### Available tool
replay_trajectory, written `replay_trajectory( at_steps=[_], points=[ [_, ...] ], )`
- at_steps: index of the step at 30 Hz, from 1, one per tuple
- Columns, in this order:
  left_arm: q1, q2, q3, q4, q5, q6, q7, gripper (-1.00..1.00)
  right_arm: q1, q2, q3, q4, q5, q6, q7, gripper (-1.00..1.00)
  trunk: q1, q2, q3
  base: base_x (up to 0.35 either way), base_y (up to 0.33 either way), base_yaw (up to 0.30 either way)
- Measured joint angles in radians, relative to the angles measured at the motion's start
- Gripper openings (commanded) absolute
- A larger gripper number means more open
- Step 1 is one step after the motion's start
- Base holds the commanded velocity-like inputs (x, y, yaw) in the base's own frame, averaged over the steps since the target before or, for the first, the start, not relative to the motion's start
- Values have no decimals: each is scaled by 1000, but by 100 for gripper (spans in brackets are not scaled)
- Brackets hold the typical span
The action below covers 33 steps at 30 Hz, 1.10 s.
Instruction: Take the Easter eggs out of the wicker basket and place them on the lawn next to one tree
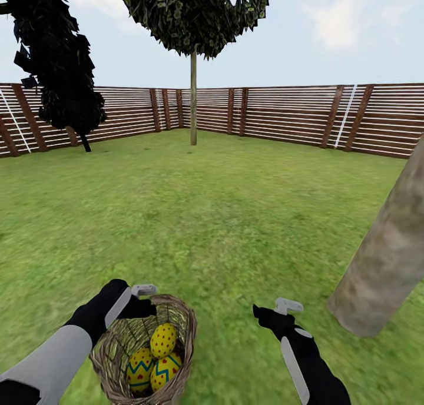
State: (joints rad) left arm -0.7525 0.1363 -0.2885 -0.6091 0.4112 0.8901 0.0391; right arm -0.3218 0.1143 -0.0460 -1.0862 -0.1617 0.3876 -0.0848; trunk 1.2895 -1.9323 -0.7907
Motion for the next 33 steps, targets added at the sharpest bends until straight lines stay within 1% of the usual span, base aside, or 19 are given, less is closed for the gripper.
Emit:
replay_trajectory(
  at_steps=[7,12,16,23,27,33],
  points=[
    [1,0,-7,-1,1,-8,0,100,1,0,8,-4,0,1,0,100,27,-49,-22,0,0,0],
    [1,2,-27,-1,1,-48,0,100,2,0,12,-4,0,2,0,100,46,-84,-38,0,0,0],
    [1,2,-42,-1,1,-67,0,100,2,0,13,-4,0,3,0,100,61,-112,-50,0,0,0],
    [2,2,-49,-1,1,-94,0,100,2,0,14,-2,0,5,0,100,88,-161,-72,0,0,0],
    [2,2,-51,-1,1,-121,-1,100,2,0,14,0,0,5,0,100,104,-189,-85,0,0,0],
    [2,2,-57,-1,1,-139,-2,100,2,-1,14,1,0,6,1,100,127,-231,-103,0,0,0]
  ],
)
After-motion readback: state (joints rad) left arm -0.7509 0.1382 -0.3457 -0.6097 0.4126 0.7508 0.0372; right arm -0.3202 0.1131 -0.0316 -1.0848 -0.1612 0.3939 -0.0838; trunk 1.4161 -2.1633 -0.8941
